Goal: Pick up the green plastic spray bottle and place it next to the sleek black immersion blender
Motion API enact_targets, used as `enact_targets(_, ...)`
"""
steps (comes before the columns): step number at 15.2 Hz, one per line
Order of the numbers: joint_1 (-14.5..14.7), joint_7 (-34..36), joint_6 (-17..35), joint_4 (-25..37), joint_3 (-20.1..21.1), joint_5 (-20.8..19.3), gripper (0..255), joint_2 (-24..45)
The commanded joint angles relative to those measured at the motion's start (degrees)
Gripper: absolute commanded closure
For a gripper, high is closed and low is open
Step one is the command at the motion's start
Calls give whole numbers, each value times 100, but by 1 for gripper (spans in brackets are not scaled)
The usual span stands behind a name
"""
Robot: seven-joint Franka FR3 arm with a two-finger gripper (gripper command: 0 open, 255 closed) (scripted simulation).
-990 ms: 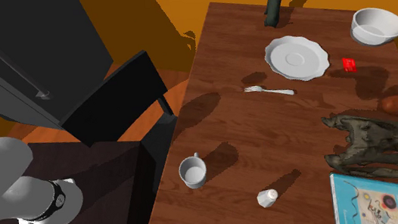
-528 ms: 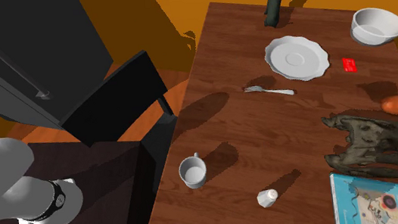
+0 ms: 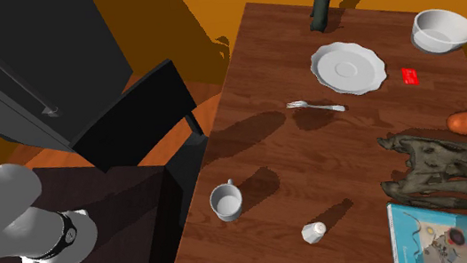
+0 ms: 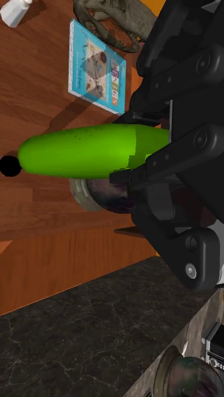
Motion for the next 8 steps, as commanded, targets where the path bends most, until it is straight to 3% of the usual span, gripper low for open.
enact_targets(1, -198, -184, -261, 656, -94, 175, 255, 459)
enact_targets(4, -516, -345, -667, 1644, -159, 409, 255, 1113)
enact_targets(8, -403, -477, -123, 681, -157, 321, 255, 706)
